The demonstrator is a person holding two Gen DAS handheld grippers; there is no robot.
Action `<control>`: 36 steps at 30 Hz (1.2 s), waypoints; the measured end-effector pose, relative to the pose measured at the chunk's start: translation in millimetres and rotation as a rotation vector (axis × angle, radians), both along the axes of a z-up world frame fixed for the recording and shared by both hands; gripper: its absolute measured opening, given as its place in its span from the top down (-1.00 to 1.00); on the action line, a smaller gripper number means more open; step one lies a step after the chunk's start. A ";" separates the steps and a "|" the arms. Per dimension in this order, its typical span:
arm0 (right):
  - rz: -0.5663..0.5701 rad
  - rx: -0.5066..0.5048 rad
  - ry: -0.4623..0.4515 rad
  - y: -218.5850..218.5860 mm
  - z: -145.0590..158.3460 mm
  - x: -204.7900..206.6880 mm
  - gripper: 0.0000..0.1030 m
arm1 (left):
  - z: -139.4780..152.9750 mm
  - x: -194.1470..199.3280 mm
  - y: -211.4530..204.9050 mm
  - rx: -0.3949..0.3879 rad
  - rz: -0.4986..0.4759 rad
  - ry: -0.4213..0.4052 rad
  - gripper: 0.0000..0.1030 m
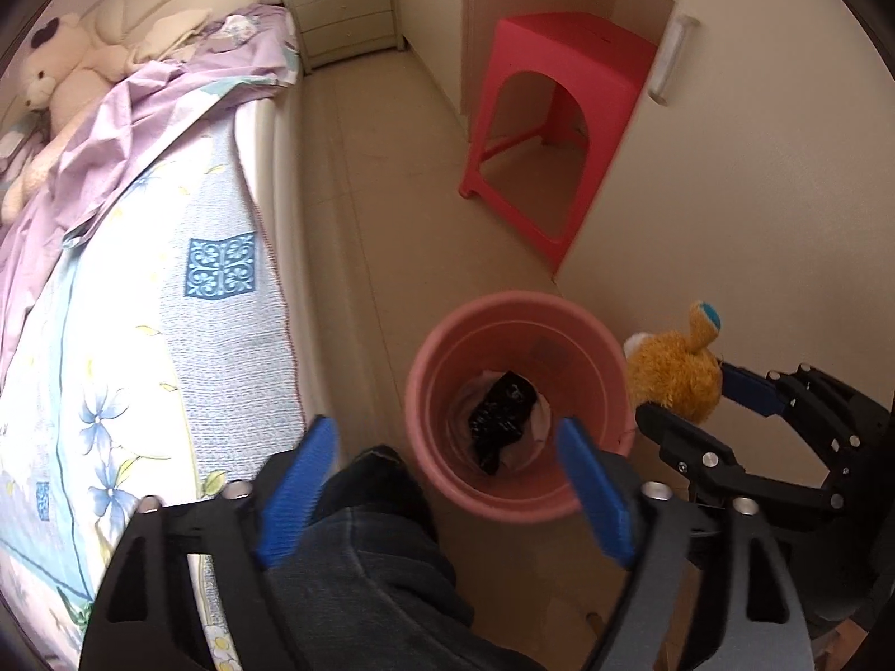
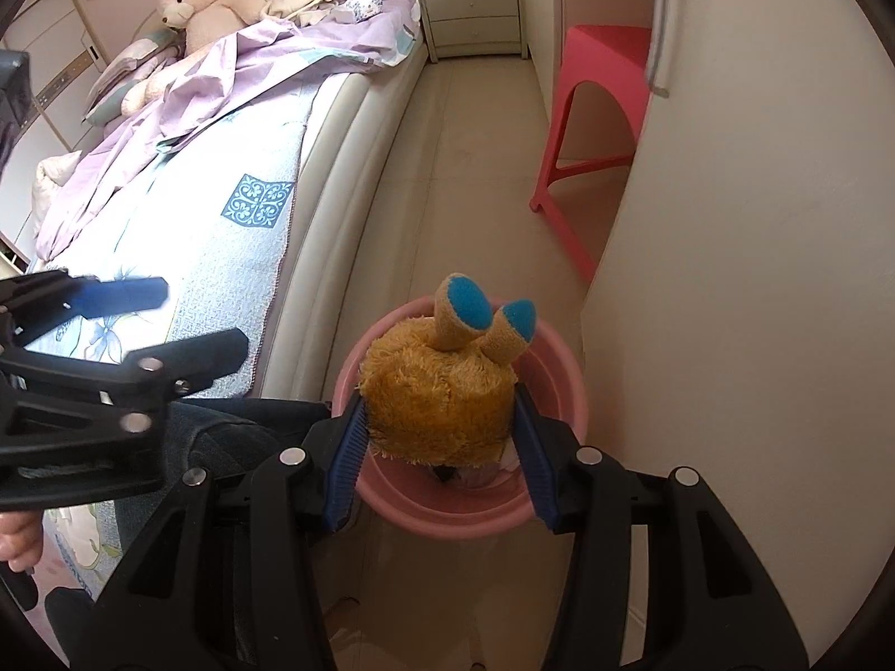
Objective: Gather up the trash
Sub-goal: 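Open the left tool to drop the sock while the right tool drops the plush toy, then move both tools back to the bed toward the green scrunchie and white cloth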
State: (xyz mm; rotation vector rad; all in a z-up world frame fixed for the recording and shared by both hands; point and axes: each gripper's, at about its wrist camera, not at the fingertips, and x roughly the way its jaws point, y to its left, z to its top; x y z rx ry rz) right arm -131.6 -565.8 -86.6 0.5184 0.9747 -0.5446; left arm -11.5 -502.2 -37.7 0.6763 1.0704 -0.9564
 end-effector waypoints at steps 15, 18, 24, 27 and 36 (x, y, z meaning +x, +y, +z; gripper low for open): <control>0.019 -0.028 -0.003 10.0 -0.2 25.4 -0.24 | 4.9 33.0 40.7 -0.011 0.110 -0.025 -0.90; 0.027 -0.032 -0.011 13.4 2.9 30.9 -0.24 | 9.4 40.7 52.5 -0.020 0.138 -0.038 -0.90; 0.078 -0.028 -0.036 30.8 9.5 53.8 -0.24 | 22.7 57.7 92.4 -0.055 0.236 -0.062 -0.90; 0.115 -0.024 -0.047 44.9 13.0 67.8 -0.24 | 29.1 66.9 119.3 -0.071 0.306 -0.073 -0.90; 0.250 -0.020 -0.085 99.2 28.7 113.7 -0.24 | 32.1 83.9 196.7 -0.071 0.466 -0.075 -0.90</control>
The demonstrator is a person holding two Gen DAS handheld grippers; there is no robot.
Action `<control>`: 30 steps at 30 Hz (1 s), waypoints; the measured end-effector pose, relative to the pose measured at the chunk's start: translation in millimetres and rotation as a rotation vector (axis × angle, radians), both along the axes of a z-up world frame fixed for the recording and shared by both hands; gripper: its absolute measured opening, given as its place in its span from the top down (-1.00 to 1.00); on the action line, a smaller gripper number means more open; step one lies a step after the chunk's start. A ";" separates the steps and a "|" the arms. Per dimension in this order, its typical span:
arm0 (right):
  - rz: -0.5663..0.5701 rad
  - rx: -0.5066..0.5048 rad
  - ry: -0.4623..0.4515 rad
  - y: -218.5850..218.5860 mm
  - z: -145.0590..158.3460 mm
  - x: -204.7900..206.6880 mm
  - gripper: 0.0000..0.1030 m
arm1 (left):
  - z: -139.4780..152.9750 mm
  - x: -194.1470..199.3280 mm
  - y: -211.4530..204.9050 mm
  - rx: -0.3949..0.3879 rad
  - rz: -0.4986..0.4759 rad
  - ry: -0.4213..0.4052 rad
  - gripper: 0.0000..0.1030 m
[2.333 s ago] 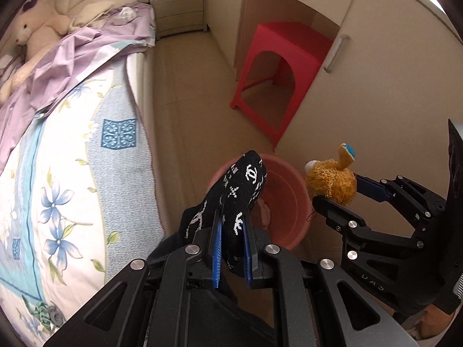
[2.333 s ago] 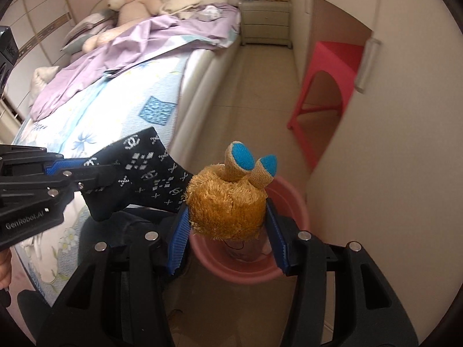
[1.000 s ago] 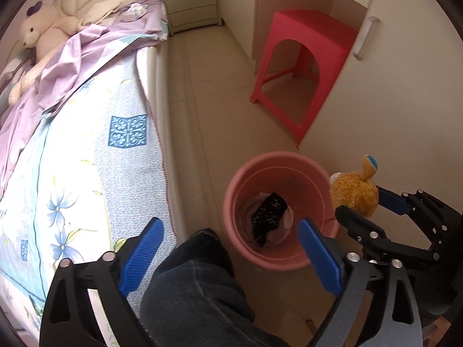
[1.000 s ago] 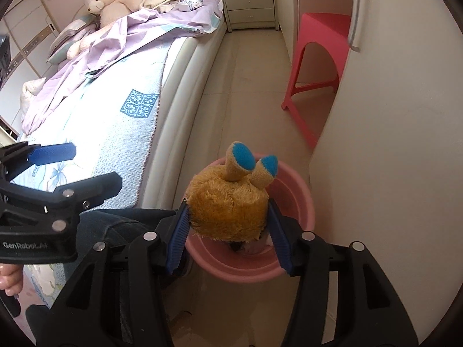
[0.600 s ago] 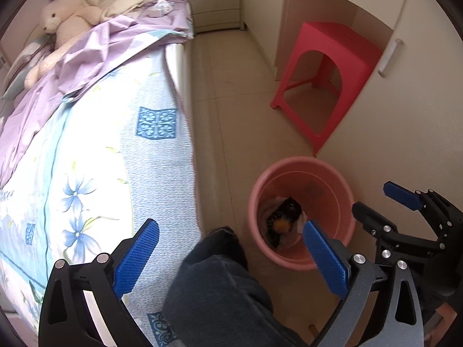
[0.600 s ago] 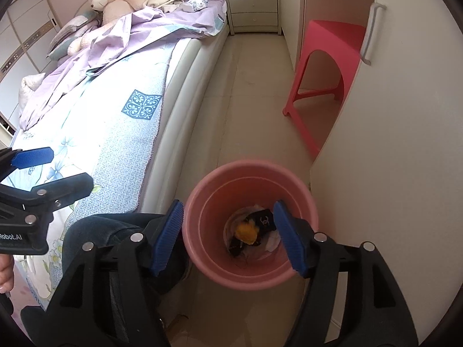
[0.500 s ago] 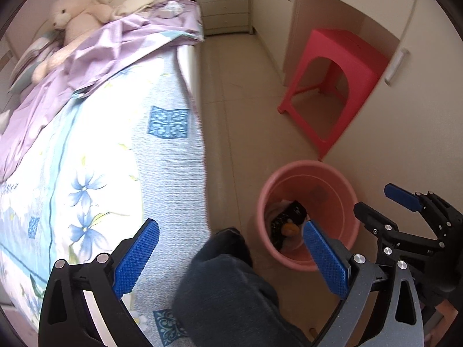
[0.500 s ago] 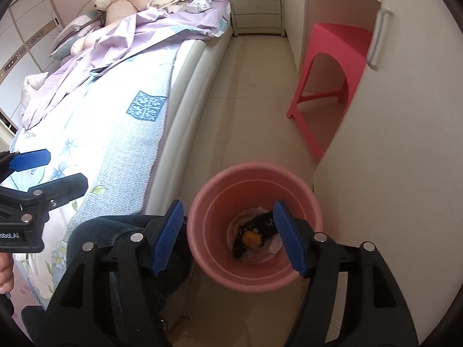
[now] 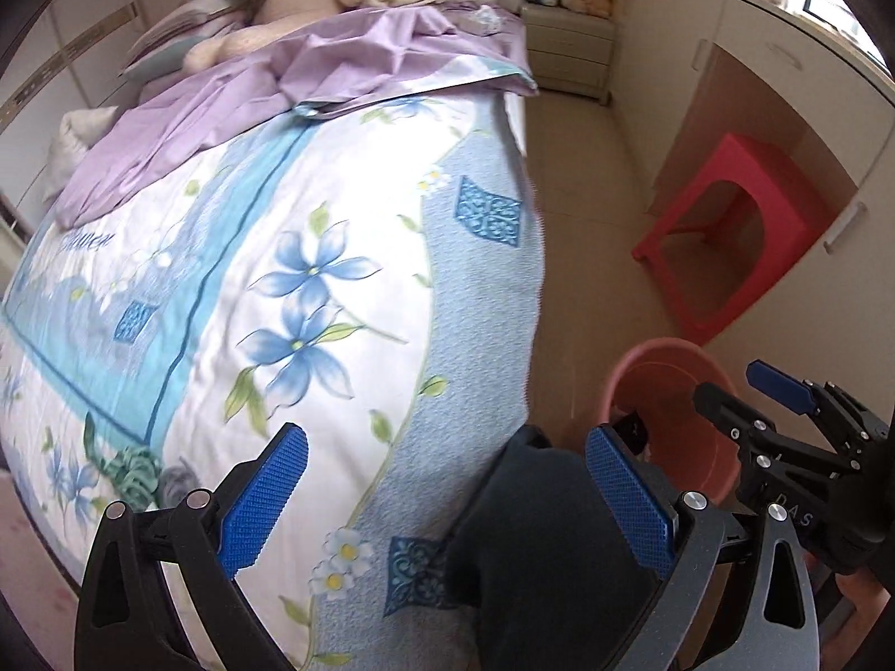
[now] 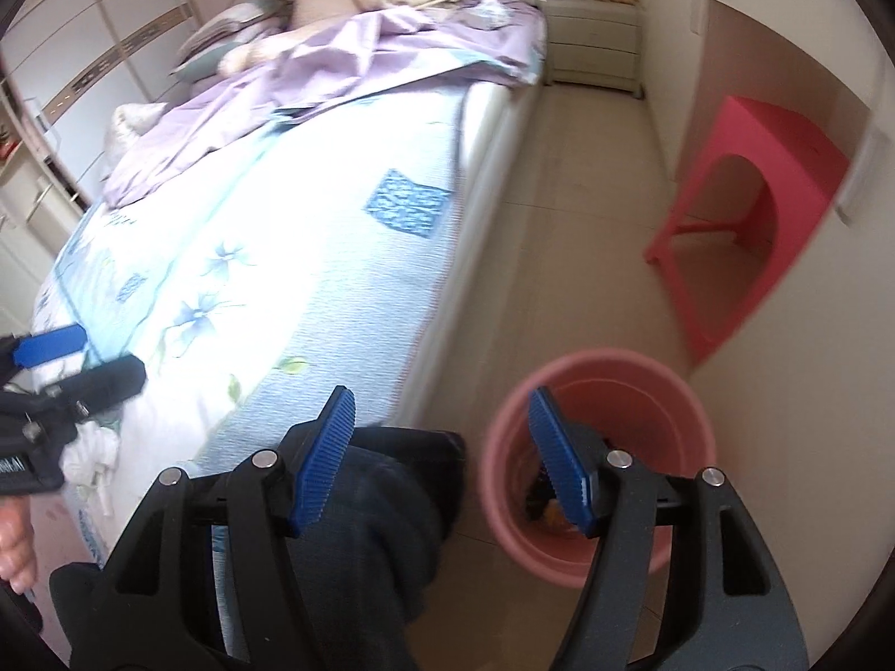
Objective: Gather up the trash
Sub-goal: 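Move both tools back to the bed toward the green scrunchie and white cloth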
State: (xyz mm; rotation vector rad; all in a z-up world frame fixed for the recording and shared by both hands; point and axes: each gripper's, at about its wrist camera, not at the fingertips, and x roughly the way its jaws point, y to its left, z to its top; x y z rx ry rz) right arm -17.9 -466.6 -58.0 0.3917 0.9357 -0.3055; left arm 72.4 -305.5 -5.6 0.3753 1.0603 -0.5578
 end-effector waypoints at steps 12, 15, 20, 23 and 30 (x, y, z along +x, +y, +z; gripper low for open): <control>0.152 -0.035 -0.026 71.3 24.9 36.4 -0.24 | 10.1 7.0 75.4 -0.010 0.130 -0.005 -0.90; 0.191 -0.037 -0.034 89.6 30.5 44.1 -0.24 | 12.0 6.9 96.2 -0.012 0.168 -0.006 -0.90; 0.256 -0.036 -0.042 120.8 34.8 53.8 -0.24 | 11.0 6.2 130.3 -0.017 0.229 0.000 -0.90; 0.298 -0.039 -0.044 140.8 38.1 60.5 -0.24 | 9.9 6.0 149.3 -0.020 0.263 0.005 -0.90; 0.383 -0.043 -0.035 185.0 40.1 71.3 -0.24 | 6.6 3.3 195.7 -0.028 0.335 0.013 -0.90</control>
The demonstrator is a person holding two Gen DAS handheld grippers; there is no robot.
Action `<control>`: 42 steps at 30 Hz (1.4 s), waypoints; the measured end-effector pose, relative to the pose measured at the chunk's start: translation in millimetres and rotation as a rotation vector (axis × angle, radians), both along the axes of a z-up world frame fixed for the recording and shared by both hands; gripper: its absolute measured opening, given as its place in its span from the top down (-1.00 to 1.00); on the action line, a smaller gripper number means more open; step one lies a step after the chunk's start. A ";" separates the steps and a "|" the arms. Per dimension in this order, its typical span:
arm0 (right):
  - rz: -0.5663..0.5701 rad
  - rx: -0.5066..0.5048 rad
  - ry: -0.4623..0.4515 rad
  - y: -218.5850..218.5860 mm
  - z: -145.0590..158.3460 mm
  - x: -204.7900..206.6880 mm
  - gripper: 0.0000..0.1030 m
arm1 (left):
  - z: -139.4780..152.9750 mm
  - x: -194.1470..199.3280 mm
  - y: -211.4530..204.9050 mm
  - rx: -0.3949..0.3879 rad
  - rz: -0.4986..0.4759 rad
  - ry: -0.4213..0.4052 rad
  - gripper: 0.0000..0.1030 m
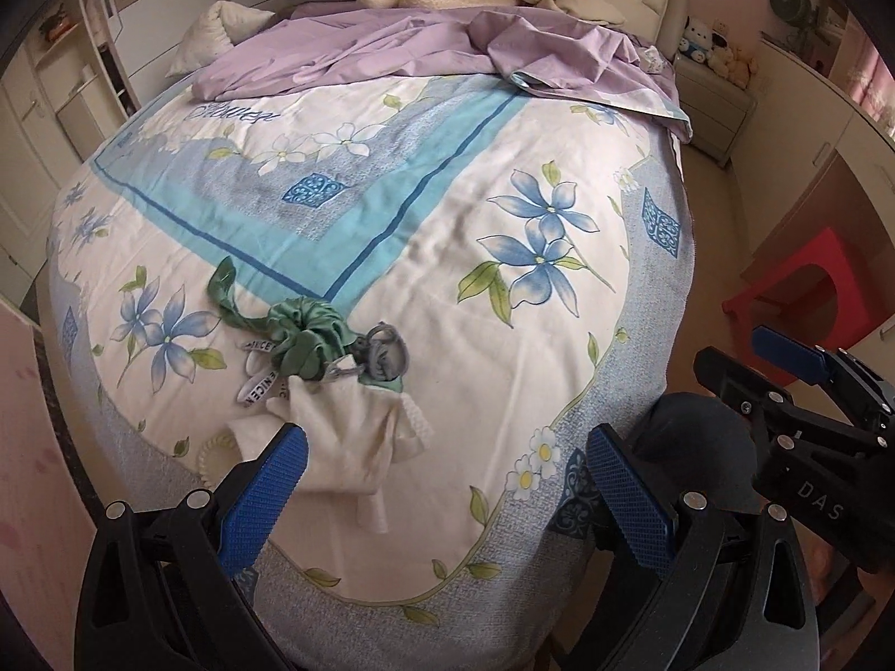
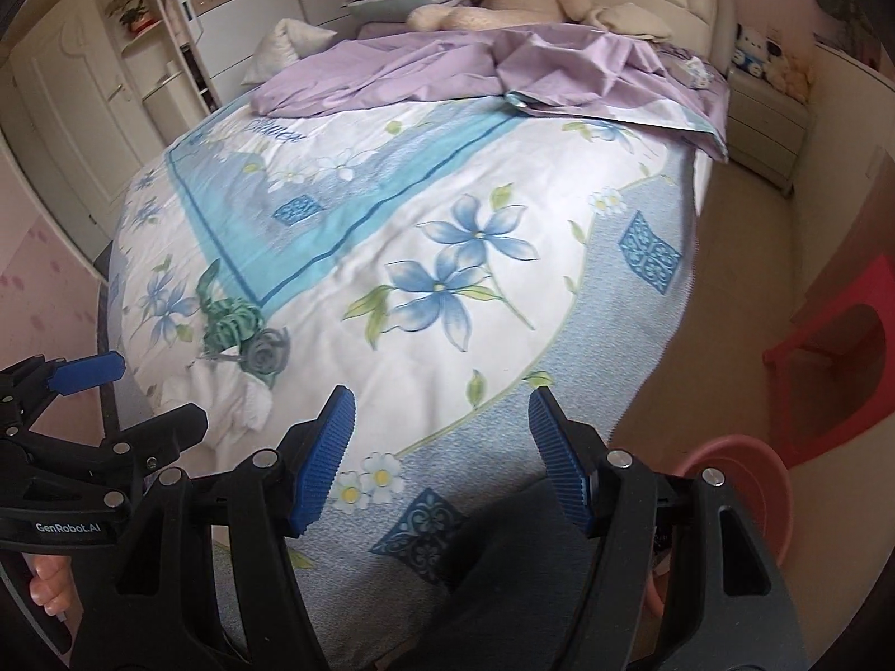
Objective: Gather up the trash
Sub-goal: 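Move both tools back to the bed toward the green scrunchie and white cloth, then grasp the white cloth with the left tool while the right tool grasps the white tissue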
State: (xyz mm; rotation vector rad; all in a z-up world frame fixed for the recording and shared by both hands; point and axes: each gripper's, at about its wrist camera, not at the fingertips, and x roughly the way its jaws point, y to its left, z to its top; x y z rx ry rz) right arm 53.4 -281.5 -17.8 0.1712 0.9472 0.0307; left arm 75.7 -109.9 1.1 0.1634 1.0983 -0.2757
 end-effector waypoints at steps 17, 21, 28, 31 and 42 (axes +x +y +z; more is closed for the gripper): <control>0.204 -0.032 0.088 104.9 -27.0 23.8 -0.24 | -27.2 0.0 105.1 -0.001 0.133 0.036 -0.90; 0.229 -0.044 0.110 120.3 -37.0 30.0 -0.24 | -41.4 6.2 120.3 -0.027 0.137 0.071 -0.90; 0.226 -0.047 0.152 126.7 -54.4 36.6 -0.24 | -80.3 21.6 129.6 -0.071 0.139 0.162 -0.90; 0.221 -0.053 0.161 125.9 -59.1 39.5 -0.24 | -93.8 29.3 133.1 -0.095 0.150 0.197 -0.90; 0.218 -0.045 0.202 122.3 -75.7 47.1 -0.24 | -121.1 57.3 126.5 -0.189 0.175 0.298 0.15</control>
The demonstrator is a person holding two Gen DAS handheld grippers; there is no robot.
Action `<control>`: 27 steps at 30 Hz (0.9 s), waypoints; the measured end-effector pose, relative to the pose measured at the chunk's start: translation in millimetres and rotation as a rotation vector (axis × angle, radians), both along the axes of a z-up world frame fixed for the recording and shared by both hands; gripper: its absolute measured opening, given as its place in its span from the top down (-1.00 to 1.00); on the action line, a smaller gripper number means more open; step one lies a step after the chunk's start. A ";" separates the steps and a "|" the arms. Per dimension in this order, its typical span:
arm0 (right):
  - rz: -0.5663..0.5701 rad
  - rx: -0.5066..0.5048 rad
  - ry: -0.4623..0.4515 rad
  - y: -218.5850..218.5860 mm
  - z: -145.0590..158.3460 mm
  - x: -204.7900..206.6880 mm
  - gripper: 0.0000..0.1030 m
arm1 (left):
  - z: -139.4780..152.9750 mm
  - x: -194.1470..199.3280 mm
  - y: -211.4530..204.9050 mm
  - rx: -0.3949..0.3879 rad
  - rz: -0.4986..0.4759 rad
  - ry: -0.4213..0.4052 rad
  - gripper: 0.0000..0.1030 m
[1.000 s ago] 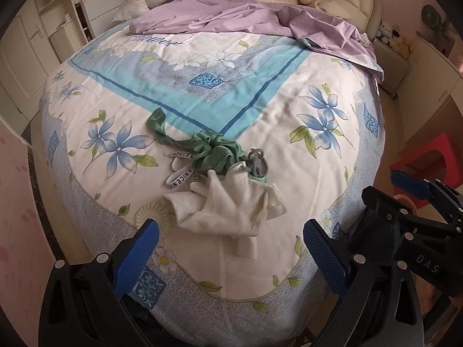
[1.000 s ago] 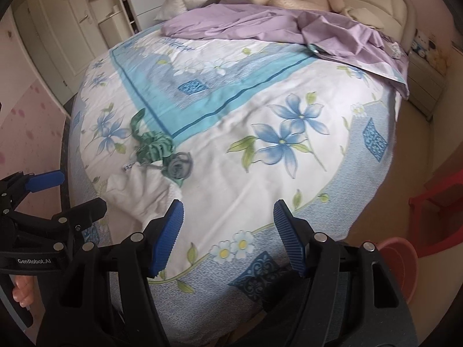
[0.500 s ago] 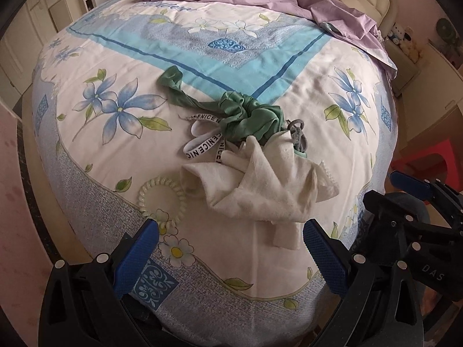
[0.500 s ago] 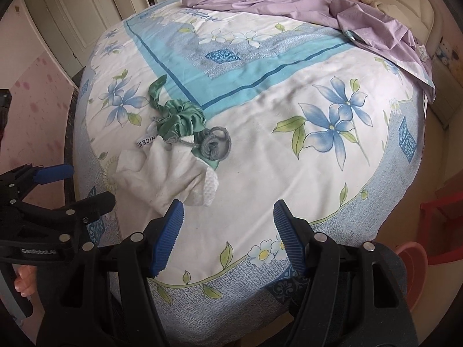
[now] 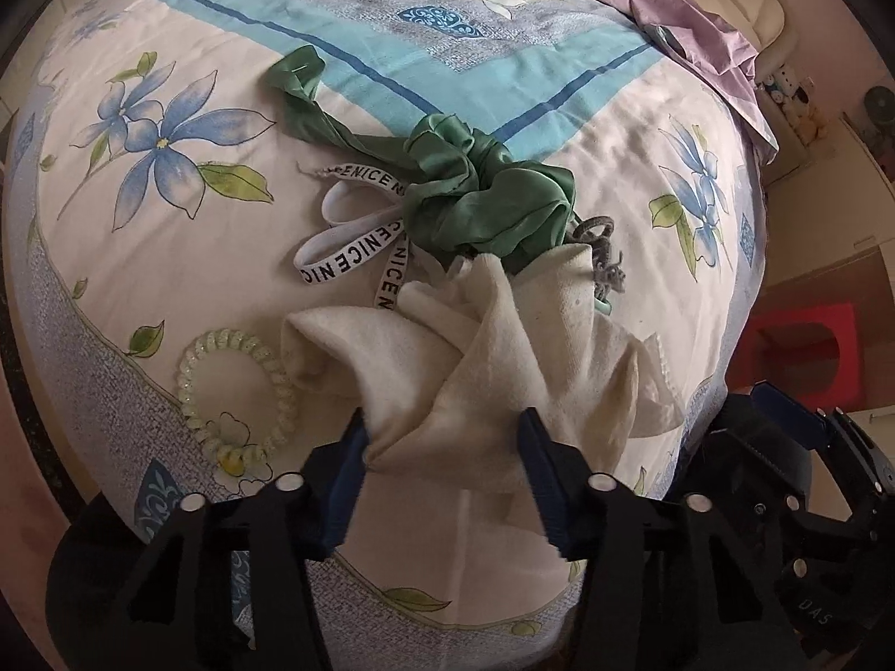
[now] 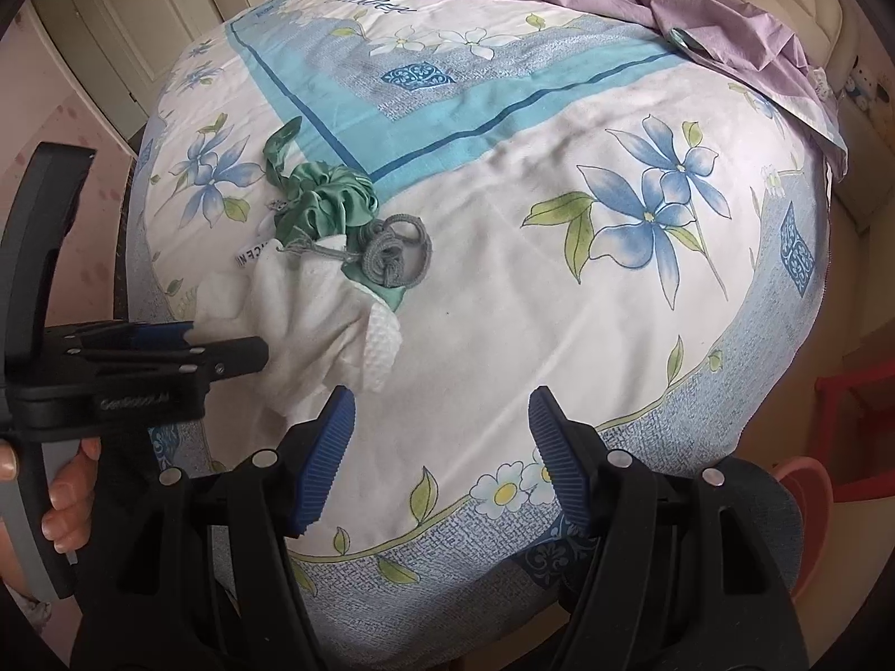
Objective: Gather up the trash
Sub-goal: 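Grasp the white cloth with the left tool while the right tool grasps the white tissue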
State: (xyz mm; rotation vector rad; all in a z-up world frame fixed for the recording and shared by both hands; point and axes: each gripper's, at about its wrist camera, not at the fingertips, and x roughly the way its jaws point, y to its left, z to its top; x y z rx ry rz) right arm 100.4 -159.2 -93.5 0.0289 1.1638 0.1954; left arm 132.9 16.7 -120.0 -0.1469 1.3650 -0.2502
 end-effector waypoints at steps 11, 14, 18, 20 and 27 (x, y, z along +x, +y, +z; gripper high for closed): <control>0.032 0.060 0.032 13.0 -12.0 11.3 -0.12 | 32.9 -1.3 6.4 0.027 -0.008 -0.088 0.74; 0.061 0.067 0.038 23.0 -15.3 14.8 -0.04 | 38.8 -2.2 9.2 0.026 -0.010 -0.092 0.74; 0.088 0.099 0.062 32.2 -25.1 21.7 0.04 | 41.5 -1.6 11.9 0.025 -0.011 -0.091 0.74; 0.092 0.123 0.077 35.1 -30.4 25.9 0.11 | 41.1 -1.9 12.8 0.027 -0.007 -0.090 0.74; 0.142 0.148 0.084 43.6 -33.8 26.9 0.90 | 45.3 -3.3 17.9 0.030 -0.004 -0.089 0.74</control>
